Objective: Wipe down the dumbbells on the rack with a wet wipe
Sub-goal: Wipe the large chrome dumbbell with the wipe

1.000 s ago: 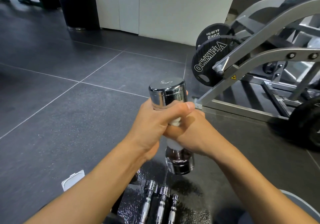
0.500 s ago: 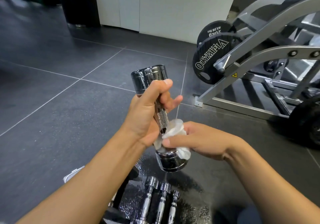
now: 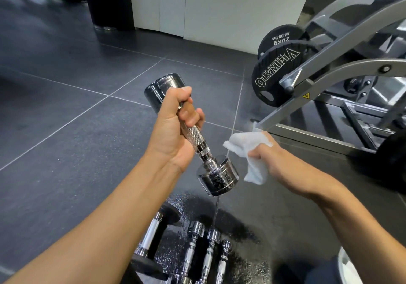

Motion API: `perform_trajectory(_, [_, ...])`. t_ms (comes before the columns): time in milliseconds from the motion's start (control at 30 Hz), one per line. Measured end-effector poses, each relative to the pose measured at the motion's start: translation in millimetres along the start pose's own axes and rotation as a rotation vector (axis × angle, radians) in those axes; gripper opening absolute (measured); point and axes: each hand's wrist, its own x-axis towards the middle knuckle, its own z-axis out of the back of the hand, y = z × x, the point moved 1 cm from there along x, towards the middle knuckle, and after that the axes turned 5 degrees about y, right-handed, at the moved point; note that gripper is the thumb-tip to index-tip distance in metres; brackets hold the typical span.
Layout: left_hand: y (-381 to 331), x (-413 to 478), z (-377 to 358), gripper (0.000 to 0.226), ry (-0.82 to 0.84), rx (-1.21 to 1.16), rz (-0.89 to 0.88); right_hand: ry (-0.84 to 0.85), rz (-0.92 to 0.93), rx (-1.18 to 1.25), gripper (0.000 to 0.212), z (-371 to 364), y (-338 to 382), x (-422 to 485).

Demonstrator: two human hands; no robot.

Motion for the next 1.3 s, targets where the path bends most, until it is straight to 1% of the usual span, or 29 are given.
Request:
perform_trajectory(67, [-0.1, 1.1, -0.5, 0.024, -0.044, -0.026, 0.002, 0.033, 0.037, -0.176, 0.033, -5.1, 2.6, -0.6])
perform_trajectory(100, [-0.1, 1.6, -1.0, 0.025, -0.063, -0.041, 0.002, 0.042, 0.022, -0.205, 0.038, -8.4, 3.1, -1.1])
perform_trajectory(167, [0.8, 3.1, -1.5, 0.026, -0.089, -0.064, 0.001, 0.042, 0.043, -0.111, 0.056, -13.1, 3.7, 0.6])
perform_trajectory(200, [1.3, 3.8, -1.0, 0.026, -0.098, -0.069, -0.002, 0.035, 0.074, -0.031, 0.059, -16.7, 3.7, 1.9])
perform_trajectory(267, [2.6, 5.1, 0.3, 0.026, -0.114, -0.069, -0.002, -0.016, 0.083, 0.08, 0.05, -20.7, 5.9, 2.9])
perform_trajectory(300, [3.1, 5.4, 1.2, 0.026, -0.117, -0.07, 0.0, -0.057, 0.068, 0.077, 0.05, -19.7, 5.2, 3.6])
perform_trajectory(367, [3.9, 6.0, 2.6, 0.026, -0.113, -0.074, 0.007, -0.134, 0.029, -0.023, 0.05, -16.9, 2.3, 3.2])
perform_trajectory(400, [4.1, 6.1, 3.2, 0.027, -0.108, -0.075, 0.009, -0.169, 0.0, -0.035, 0.048, -15.6, 0.7, 3.0])
perform_trajectory(467, [4.3, 6.1, 3.8, 0.029, -0.104, -0.07, 0.011, -0.267, -0.083, 0.071, 0.042, -11.7, -1.6, 3.7])
perform_trajectory(533, [3.9, 6.0, 3.9, 0.029, -0.108, -0.062, 0.008, -0.325, -0.157, 0.173, 0.026, -7.7, -1.9, 6.0])
perform_trajectory(600, [3.6, 6.2, 3.4, 0.029, -0.11, -0.064, 0.005, -0.309, -0.164, 0.021, 0.02, -1.4, -2.6, 7.7])
perform_trajectory(667, [3.3, 6.3, 3.7, 0.029, -0.111, -0.069, 0.005, -0.295, -0.137, -0.105, 0.026, 2.6, -3.3, 7.8])
perform_trajectory(767, [3.9, 5.9, 5.0, 0.032, -0.113, -0.07, 0.006, -0.28, -0.071, -0.062, 0.03, 2.9, -2.1, 4.2])
perform_trajectory(833, [4.1, 5.5, 5.5, 0.033, -0.115, -0.067, 0.007, -0.255, -0.048, -0.094, 0.031, 0.7, -0.8, 3.2])
perform_trajectory(900, [3.1, 5.8, 5.6, 0.034, -0.122, -0.065, 0.006, -0.332, -0.065, -0.125, 0.032, 3.9, -4.7, 5.3])
perform_trajectory(1033, [1.2, 6.3, 6.6, 0.034, -0.132, -0.071, 0.006, -0.603, -0.15, -0.1, 0.036, 12.8, -9.5, 9.1])
perform_trajectory(1100, [1.1, 6.5, 7.7, 0.034, -0.136, -0.084, 0.009, -0.658, -0.123, -0.076, 0.035, 11.3, -4.6, 4.7])
perform_trajectory(1133, [1.2, 7.0, 8.4, 0.033, -0.142, -0.088, 0.009, -0.626, -0.081, -0.044, 0.036, 8.6, -1.3, 2.5])
perform_trajectory(1167, [1.3, 7.5, 9.2, 0.033, -0.148, -0.088, 0.009, -0.548, -0.016, -0.008, 0.036, 3.9, 1.9, 0.4])
perform_trajectory(1233, [1.7, 9.0, 10.2, 0.033, -0.16, -0.085, 0.01, -0.314, 0.13, 0.026, 0.033, -13.5, 8.3, -5.2])
perform_trajectory(1300, [1.8, 10.6, 10.4, 0.034, -0.176, -0.085, 0.011, -0.072, 0.239, -0.098, 0.036, -31.6, 9.8, -9.5])
